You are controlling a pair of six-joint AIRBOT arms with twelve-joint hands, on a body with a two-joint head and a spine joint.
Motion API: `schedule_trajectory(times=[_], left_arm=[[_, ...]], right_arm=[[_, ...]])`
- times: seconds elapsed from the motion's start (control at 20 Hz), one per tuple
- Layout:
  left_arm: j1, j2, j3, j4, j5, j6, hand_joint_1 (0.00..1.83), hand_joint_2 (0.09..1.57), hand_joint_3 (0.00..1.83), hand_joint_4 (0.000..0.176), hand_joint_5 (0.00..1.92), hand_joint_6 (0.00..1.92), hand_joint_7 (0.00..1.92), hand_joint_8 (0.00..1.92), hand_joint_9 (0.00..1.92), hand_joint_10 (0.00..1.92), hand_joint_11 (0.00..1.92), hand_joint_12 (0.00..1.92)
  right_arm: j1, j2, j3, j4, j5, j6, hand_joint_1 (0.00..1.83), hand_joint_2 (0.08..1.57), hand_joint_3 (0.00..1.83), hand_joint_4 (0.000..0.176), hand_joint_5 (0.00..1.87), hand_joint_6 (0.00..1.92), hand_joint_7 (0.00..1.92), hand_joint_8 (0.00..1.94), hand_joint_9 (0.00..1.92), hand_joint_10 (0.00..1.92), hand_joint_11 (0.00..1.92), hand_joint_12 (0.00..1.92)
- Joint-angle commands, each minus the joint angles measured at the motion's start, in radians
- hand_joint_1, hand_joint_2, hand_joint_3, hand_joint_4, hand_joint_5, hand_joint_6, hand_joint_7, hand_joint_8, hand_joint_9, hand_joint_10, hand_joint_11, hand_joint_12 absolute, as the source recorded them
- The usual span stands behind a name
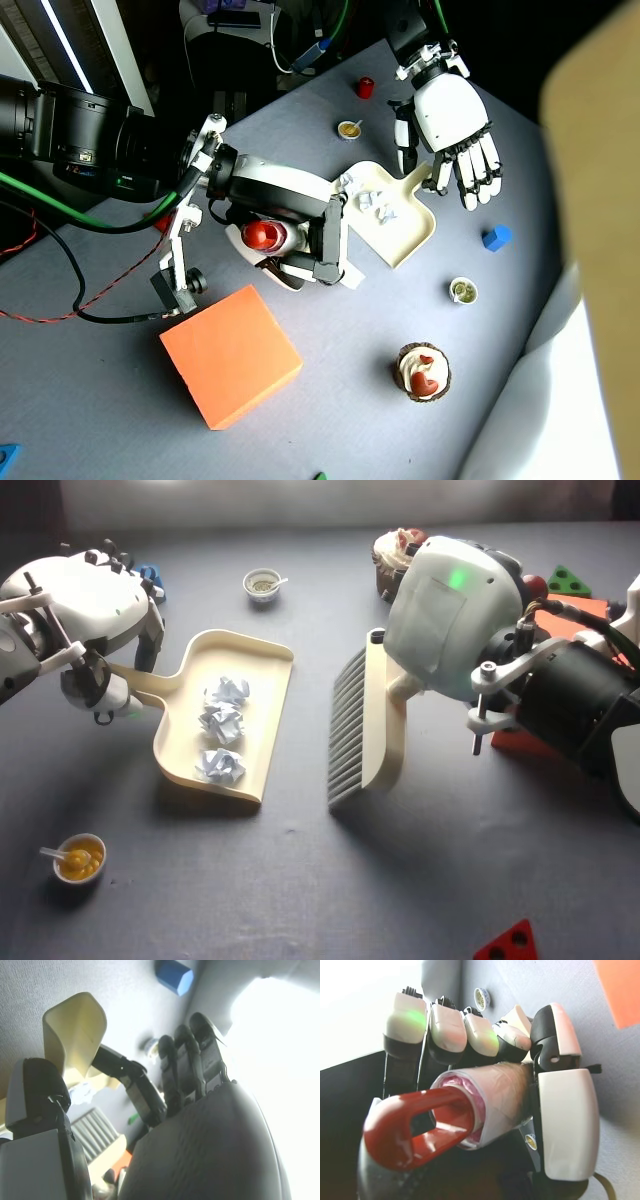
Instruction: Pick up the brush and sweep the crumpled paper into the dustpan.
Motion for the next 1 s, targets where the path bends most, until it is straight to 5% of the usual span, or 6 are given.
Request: schedule_trajectory(times=[0.0, 0.2, 0.5, 0.65, 0.7, 0.95], left_arm=[[-0.011, 0.007, 0.008, 0.025, -0.089, 0.007, 1.08, 1.11, 0.0, 0.029, 1.0, 0.94, 0.29, 0.0, 0.19, 0.0, 0.03, 0.38], [-0.014, 0.006, 0.006, 0.025, -0.089, 0.007, 1.07, 1.1, 0.0, 0.07, 1.02, 0.91, 0.28, 0.0, 0.19, 0.0, 0.03, 0.36], [-0.016, 0.006, 0.004, 0.025, -0.09, 0.007, 1.08, 1.09, 0.0, 0.032, 1.03, 0.9, 0.27, 0.0, 0.19, 0.0, 0.03, 0.35], [-0.017, 0.007, 0.004, 0.025, -0.087, 0.007, 0.99, 1.13, 0.01, 0.161, 0.92, 1.07, 0.24, 0.01, 0.18, 0.0, 0.04, 0.35], [-0.018, 0.007, 0.003, 0.025, -0.087, 0.007, 0.9, 1.07, 0.0, 0.047, 0.84, 0.43, 0.27, 0.01, 0.18, 0.01, 0.04, 0.34], [-0.018, 0.01, -0.001, 0.024, -0.087, 0.007, 0.78, 0.9, 0.0, 0.073, 0.41, 0.0, 0.19, 0.0, 0.15, 0.0, 0.03, 0.31]], right_arm=[[0.017, 0.013, -0.014, -0.065, -0.069, -0.013, 0.87, 1.38, 0.0, 0.0, 1.21, 1.92, 1.34, 1.94, 1.35, 1.92, 1.35, 1.92], [0.023, 0.02, -0.037, -0.041, -0.051, -0.013, 0.88, 1.38, 0.0, 0.0, 1.2, 1.92, 1.33, 1.94, 1.34, 1.92, 1.36, 1.92], [0.023, 0.028, -0.05, -0.041, -0.05, -0.016, 0.89, 1.38, 0.0, 0.0, 1.2, 1.92, 1.32, 1.94, 1.34, 1.92, 1.35, 1.92], [0.023, 0.028, -0.053, -0.041, -0.047, -0.029, 0.87, 1.4, 0.0, 0.0, 1.19, 1.92, 1.32, 1.94, 1.33, 1.92, 1.33, 1.92], [0.023, 0.028, -0.054, -0.041, -0.046, -0.033, 0.88, 1.4, 0.0, 0.0, 1.18, 1.92, 1.31, 1.94, 1.33, 1.92, 1.33, 1.92], [0.023, 0.028, -0.058, -0.041, -0.046, -0.035, 0.9, 1.38, 0.0, 0.0, 1.16, 1.92, 1.3, 1.94, 1.32, 1.92, 1.33, 1.92]])
